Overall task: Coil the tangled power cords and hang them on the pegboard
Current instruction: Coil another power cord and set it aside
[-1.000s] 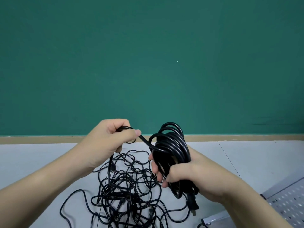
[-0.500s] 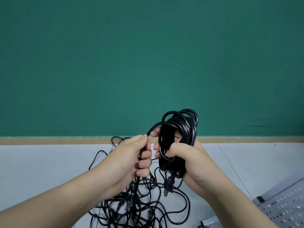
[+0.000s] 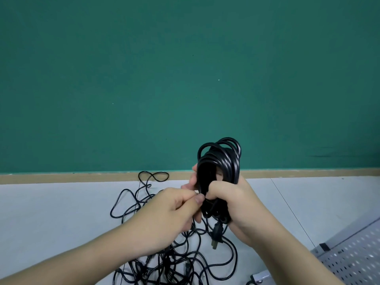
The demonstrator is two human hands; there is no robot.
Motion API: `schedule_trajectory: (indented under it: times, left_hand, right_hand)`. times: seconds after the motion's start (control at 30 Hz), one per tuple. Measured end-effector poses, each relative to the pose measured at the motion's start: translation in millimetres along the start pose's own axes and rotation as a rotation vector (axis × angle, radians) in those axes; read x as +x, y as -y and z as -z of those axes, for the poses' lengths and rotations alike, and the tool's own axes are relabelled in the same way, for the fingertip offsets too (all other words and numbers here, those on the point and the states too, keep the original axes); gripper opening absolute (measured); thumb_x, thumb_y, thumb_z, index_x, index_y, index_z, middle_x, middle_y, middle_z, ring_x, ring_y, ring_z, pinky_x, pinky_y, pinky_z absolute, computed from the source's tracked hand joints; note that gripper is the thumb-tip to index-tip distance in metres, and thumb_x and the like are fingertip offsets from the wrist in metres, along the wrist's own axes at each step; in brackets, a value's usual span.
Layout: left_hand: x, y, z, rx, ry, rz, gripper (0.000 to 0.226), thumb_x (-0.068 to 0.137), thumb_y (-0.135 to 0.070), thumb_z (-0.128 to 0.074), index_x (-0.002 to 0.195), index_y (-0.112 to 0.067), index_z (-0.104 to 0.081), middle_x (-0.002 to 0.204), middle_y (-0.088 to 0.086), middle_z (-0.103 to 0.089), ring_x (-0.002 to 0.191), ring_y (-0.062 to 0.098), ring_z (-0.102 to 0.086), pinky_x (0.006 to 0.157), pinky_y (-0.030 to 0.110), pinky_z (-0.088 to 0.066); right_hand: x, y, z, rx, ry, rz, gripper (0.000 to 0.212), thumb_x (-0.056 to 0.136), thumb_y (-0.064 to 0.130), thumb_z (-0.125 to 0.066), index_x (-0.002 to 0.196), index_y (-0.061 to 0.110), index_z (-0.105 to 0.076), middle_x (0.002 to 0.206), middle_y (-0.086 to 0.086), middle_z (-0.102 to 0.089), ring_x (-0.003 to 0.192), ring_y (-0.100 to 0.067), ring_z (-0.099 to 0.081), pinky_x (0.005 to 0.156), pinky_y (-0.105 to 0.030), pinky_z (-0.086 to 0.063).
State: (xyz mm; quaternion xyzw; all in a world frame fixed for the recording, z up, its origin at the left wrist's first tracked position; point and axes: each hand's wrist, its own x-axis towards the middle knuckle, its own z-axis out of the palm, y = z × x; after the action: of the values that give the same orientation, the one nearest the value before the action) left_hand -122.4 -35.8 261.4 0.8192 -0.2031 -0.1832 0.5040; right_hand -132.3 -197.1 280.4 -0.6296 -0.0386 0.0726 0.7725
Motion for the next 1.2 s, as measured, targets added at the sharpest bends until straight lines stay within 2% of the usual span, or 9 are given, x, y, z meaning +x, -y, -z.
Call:
schedule_trajectory:
  times: [0.1, 0.2, 0.3, 0.4, 0.63, 0.77, 0.9, 1.03, 1.2]
  left_hand:
    - [-1, -6, 4, 0.025, 0.006, -0.003, 0.048, 0.106, -0.041, -0.045, 0.07, -0.016, -0.063, 0.044, -0.009, -0.042, 0.042, 0.003, -0.036, 0.054, 0.021, -0.033]
    - [-1, -9, 9, 0.153, 0.017, 0.015, 0.071, 0.099, -0.067, -0.033, 0.061, -0.015, -0.065, 0.043, -0.008, -0.038, 0.042, 0.004, -0.035, 0.054, 0.022, -0.033]
    - [1, 0, 17, 0.259, -0.021, 0.002, 0.08, 0.091, -0.084, -0.029, 0.069, -0.016, -0.065, 0.056, -0.006, -0.041, 0.053, 0.009, -0.04, 0.06, 0.028, -0.036]
    - [4, 4, 26, 0.277, -0.018, -0.039, 0.06, 0.098, -0.067, -0.041, 0.077, -0.013, -0.057, 0.062, -0.007, -0.04, 0.056, 0.01, -0.038, 0.06, 0.032, -0.036]
    - [5, 19, 37, 0.524, 0.104, 0.068, 0.064, 0.1, -0.071, -0.028, 0.081, -0.015, -0.053, 0.067, -0.005, -0.048, 0.063, 0.013, -0.044, 0.077, 0.039, -0.052]
    - [0, 9, 45, 0.314, 0.017, -0.101, 0.047, 0.102, -0.058, -0.044, 0.079, -0.018, -0.045, 0.067, -0.013, -0.036, 0.061, 0.009, -0.033, 0.061, 0.031, -0.037]
    - [-12, -14, 56, 0.082, -0.074, -0.327, 0.041, 0.095, -0.062, -0.045, 0.08, -0.025, -0.053, 0.072, -0.002, -0.038, 0.069, 0.032, -0.036, 0.061, 0.042, -0.035]
    - [-17, -25, 54, -0.049, -0.142, -0.395, 0.041, 0.095, -0.06, -0.041, 0.072, -0.03, -0.058, 0.068, 0.008, -0.04, 0.065, 0.024, -0.036, 0.062, 0.037, -0.035]
    - [-15, -24, 46, -0.04, -0.279, -0.418, 0.046, 0.094, -0.058, -0.047, 0.064, -0.023, -0.054, 0.064, 0.014, -0.037, 0.061, 0.029, -0.034, 0.058, 0.035, -0.031]
  right_hand:
    - [0, -1, 1, 0.185, 0.028, -0.012, 0.045, 0.062, 0.0, -0.051, 0.106, -0.001, -0.059, 0.084, -0.014, -0.061, 0.08, -0.041, -0.058, 0.06, -0.044, -0.051]
    - [4, 8, 5, 0.399, -0.02, 0.011, 0.047, 0.06, -0.002, -0.053, 0.107, 0.002, -0.057, 0.083, -0.012, -0.054, 0.071, -0.026, -0.058, 0.076, -0.046, -0.059]
    - [8, 23, 18, 0.581, -0.119, 0.015, 0.057, 0.051, 0.0, -0.059, 0.107, 0.005, -0.054, 0.081, -0.009, -0.051, 0.065, -0.021, -0.049, 0.061, -0.035, -0.053]
    - [9, 34, 31, 0.677, -0.233, 0.038, 0.04, 0.067, 0.007, -0.053, 0.107, 0.007, -0.052, 0.08, -0.008, -0.049, 0.064, -0.019, -0.047, 0.058, -0.03, -0.048]
    - [8, 34, 43, 0.609, -0.379, 0.114, 0.025, 0.084, 0.01, -0.05, 0.109, 0.008, -0.05, 0.079, -0.005, -0.05, 0.065, -0.019, -0.047, 0.062, -0.029, -0.045]
    - [8, 37, 51, 0.549, -0.354, 0.103, 0.022, 0.089, 0.014, -0.052, 0.11, 0.008, -0.052, 0.079, -0.005, -0.051, 0.064, -0.017, -0.046, 0.06, -0.027, -0.043]
    - [5, 35, 46, 0.486, -0.249, 0.076, 0.039, 0.076, 0.016, -0.064, 0.113, 0.006, -0.056, 0.081, -0.006, -0.052, 0.065, -0.017, -0.046, 0.055, -0.026, -0.044]
    - [4, 18, 20, 0.329, -0.132, -0.019, 0.081, 0.038, 0.023, -0.095, 0.11, 0.003, -0.062, 0.08, -0.007, -0.054, 0.064, -0.016, -0.05, 0.054, -0.027, -0.048]
    - [1, -1, -2, 0.181, -0.109, -0.11, 0.065, 0.05, 0.028, -0.083, 0.108, 0.004, -0.067, 0.076, -0.008, -0.054, 0.063, -0.018, -0.054, 0.061, -0.03, -0.047]
